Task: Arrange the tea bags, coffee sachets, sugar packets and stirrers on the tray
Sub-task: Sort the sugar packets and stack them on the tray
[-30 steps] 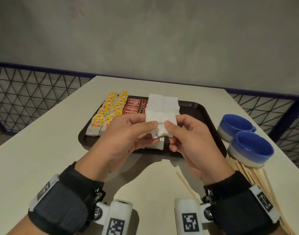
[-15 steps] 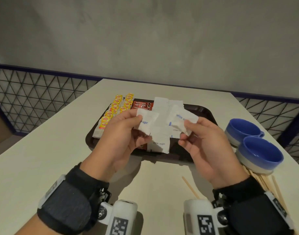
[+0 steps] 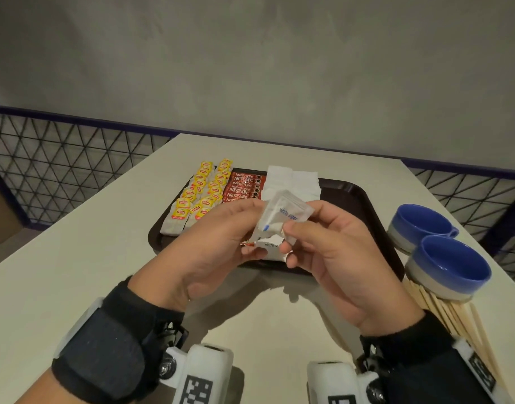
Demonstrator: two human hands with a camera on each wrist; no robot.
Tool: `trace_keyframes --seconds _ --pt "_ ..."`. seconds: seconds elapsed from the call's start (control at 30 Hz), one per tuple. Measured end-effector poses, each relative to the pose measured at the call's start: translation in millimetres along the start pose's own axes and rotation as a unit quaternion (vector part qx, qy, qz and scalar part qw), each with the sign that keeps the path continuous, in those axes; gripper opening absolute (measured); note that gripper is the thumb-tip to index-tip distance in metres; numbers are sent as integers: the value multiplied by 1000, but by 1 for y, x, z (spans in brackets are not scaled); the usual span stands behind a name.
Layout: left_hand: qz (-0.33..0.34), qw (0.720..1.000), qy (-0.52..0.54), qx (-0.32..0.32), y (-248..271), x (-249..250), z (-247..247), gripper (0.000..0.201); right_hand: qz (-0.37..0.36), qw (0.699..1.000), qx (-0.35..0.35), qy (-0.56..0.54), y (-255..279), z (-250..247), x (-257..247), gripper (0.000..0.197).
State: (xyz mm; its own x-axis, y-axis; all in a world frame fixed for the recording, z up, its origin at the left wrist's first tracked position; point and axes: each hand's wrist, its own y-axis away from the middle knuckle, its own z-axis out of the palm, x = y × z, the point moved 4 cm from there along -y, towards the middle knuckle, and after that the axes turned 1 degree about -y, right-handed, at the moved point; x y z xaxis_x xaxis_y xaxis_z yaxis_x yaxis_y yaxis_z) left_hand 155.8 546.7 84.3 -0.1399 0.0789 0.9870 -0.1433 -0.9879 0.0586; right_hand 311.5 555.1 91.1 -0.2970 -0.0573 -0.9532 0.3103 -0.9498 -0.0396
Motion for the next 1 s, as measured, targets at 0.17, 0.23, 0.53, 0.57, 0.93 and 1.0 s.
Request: trace_keyframes --seconds 0.17,0.23,0.53,0.57,0.93,1.0 --pt "-23 995 92 -17 -1 0 7 47 -31 997 74 6 -2 -8 -2 13" --pt "-26 993 110 -19 -2 0 7 53 -37 995 93 13 -3 -11 -2 15" --pt "-4 998 56 -10 -5 -11 3 32 -57 991 113 36 -6 -19 0 29" --pt "-1 999 52 -4 -5 -11 3 28 -52 991 115 42 -7 -20 1 30" --pt "29 997 65 28 -5 -6 4 27 -54 988 82 116 -7 -17 6 14" --pt "43 996 47 56 -5 -7 3 24 -62 987 82 124 -7 -16 6 14"
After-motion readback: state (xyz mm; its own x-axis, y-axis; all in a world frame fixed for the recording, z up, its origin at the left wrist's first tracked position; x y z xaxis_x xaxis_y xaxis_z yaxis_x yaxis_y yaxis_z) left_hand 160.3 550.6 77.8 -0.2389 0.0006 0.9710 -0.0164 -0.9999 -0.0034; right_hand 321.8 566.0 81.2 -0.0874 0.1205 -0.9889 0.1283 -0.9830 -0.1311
